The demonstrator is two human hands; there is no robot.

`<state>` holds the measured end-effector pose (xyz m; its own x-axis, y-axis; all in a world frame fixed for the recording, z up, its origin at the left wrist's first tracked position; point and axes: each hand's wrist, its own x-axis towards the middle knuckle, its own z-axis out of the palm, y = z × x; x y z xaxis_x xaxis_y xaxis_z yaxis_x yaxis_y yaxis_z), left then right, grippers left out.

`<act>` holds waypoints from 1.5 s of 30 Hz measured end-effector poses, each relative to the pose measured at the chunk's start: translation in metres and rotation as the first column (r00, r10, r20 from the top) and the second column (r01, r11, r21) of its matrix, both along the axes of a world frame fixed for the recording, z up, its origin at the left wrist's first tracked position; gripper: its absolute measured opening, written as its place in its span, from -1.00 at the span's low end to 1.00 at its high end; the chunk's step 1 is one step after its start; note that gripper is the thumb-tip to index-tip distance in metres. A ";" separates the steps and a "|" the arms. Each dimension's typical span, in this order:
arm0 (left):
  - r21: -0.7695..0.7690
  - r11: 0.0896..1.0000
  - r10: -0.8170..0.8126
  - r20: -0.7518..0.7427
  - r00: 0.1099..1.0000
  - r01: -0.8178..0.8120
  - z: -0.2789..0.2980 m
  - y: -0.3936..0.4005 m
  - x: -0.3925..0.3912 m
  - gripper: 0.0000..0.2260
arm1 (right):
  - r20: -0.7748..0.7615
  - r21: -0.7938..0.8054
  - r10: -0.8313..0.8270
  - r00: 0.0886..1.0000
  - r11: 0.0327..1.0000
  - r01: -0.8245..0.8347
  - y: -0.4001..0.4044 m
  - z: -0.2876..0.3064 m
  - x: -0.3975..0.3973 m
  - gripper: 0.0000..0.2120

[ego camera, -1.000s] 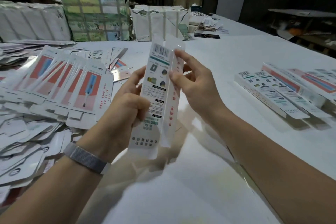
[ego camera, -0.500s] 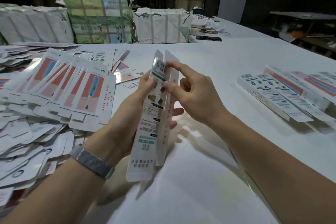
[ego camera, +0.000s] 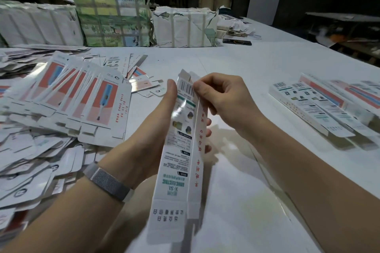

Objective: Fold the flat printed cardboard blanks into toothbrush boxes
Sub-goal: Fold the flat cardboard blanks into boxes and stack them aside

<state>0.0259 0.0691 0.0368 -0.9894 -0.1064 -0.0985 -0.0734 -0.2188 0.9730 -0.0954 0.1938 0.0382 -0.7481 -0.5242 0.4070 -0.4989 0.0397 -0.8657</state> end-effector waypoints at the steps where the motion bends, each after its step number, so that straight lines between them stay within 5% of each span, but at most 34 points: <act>1: -0.002 1.000 -0.019 -0.001 1.000 0.019 -0.001 0.001 0.000 -0.50 | 0.006 0.015 0.012 1.000 1.000 -0.012 0.001 0.001 0.000 -0.83; 9: 0.100 0.983 -0.149 -0.037 0.988 0.153 -0.001 -0.001 -0.004 -0.46 | 0.019 0.109 0.084 0.996 0.990 -0.085 0.008 0.013 -0.002 -0.71; 19: -0.062 0.991 0.103 -0.252 0.962 -0.123 -0.014 -0.003 -0.015 -0.62 | 0.079 -0.121 0.145 0.986 0.983 -0.135 0.005 0.010 0.003 -0.96; 27: -0.047 0.979 0.172 -0.344 0.923 -0.200 -0.015 -0.001 -0.015 -0.77 | 0.098 -0.195 0.202 0.975 0.964 -0.180 -0.005 0.001 0.016 -0.66; 38: -0.038 0.990 0.110 -0.378 0.919 -0.134 -0.015 0.004 -0.011 -0.87 | 0.134 -0.295 0.275 0.952 0.928 -0.226 -0.007 -0.005 0.017 -0.92; 45: -0.072 0.992 0.070 -0.375 0.925 -0.104 -0.013 -0.001 -0.010 -0.84 | 0.163 -0.394 0.325 0.932 0.887 -0.240 -0.007 -0.005 0.011 -0.35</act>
<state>0.0159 0.0685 0.0242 -0.9399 -0.1849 0.2872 0.3116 -0.1200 0.9426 -0.0844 0.1869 0.0329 -0.6822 -0.5742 0.4527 -0.2381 -0.4109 -0.8801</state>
